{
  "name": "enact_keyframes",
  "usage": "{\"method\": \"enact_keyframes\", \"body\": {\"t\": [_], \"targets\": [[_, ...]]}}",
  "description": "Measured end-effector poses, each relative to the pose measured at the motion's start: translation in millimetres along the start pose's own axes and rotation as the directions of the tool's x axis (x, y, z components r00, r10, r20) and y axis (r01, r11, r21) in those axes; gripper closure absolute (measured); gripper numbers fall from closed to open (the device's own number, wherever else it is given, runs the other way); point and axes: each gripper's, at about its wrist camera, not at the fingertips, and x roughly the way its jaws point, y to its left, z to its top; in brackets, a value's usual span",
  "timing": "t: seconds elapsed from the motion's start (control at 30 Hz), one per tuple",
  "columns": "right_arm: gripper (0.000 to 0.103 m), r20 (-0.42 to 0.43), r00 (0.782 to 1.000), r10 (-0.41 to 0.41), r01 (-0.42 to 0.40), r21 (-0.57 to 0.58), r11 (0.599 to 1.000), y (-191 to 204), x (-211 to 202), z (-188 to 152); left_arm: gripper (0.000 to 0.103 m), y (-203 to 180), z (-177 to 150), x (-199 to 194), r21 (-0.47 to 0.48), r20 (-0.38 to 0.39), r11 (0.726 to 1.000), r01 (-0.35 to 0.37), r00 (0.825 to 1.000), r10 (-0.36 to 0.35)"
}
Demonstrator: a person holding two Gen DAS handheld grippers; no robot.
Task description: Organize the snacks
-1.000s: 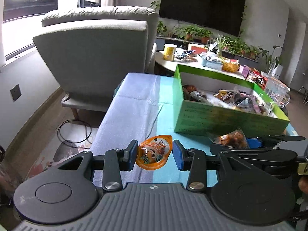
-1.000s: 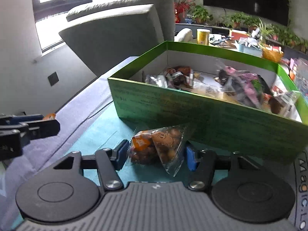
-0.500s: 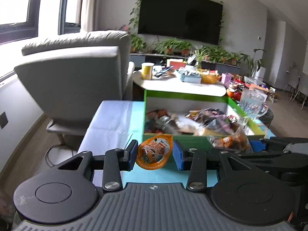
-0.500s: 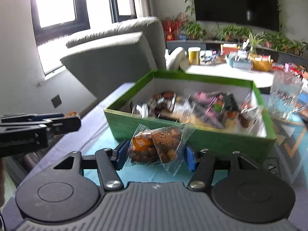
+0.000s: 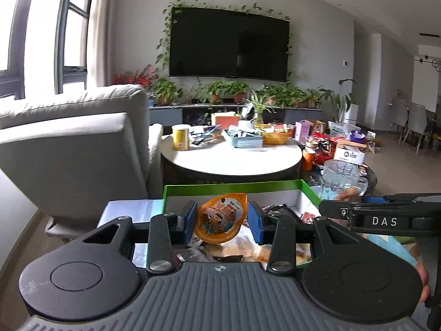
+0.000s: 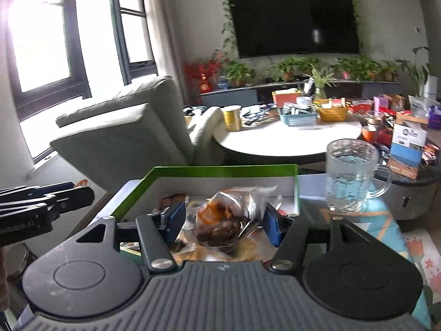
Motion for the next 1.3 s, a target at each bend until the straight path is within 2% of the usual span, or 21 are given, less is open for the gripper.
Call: {"method": "enact_keyframes", "body": {"t": [0.27,0.53,0.63,0.67,0.7,0.93,1.3], "targets": [[0.042,-0.016,1.000,0.014,-0.014,0.026,1.000,-14.2,14.3,-6.0,0.066,-6.7,-10.2,39.9,-0.007,-0.085,1.000,0.025,0.996,-0.025],[0.042,-0.038,0.999,0.016,-0.015,0.033,0.999,-17.5,27.9,-6.5,0.065,-5.3,-12.4,66.5,-0.009,-0.136,1.000,0.011,0.991,-0.012],[0.042,-0.051,0.999,0.011,-0.009,0.041,0.999,-19.3,30.8,-8.1,0.057,-6.1,-13.2,76.1,-0.003,-0.164,1.000,-0.012,0.986,0.011],[0.042,-0.053,0.999,0.008,-0.006,0.044,0.999,-19.7,30.7,-8.8,0.051,-6.4,-13.9,77.4,-0.001,-0.170,1.000,-0.019,0.985,0.018],[0.042,-0.052,0.999,0.005,-0.002,0.046,0.999,-20.8,30.8,-9.0,0.048,-6.7,-14.8,77.9,-0.002,-0.170,1.000,-0.025,0.985,0.024],[0.042,-0.058,0.998,0.007,-0.004,0.055,0.998,-20.6,29.5,-9.4,0.048,-4.9,-16.4,70.9,-0.001,-0.175,0.999,-0.049,0.983,0.048],[0.042,-0.034,0.999,0.013,-0.011,0.075,0.997,-18.7,9.8,-5.8,0.043,-13.6,-10.8,30.3,0.041,-0.086,0.994,-0.099,0.991,0.102]]}}
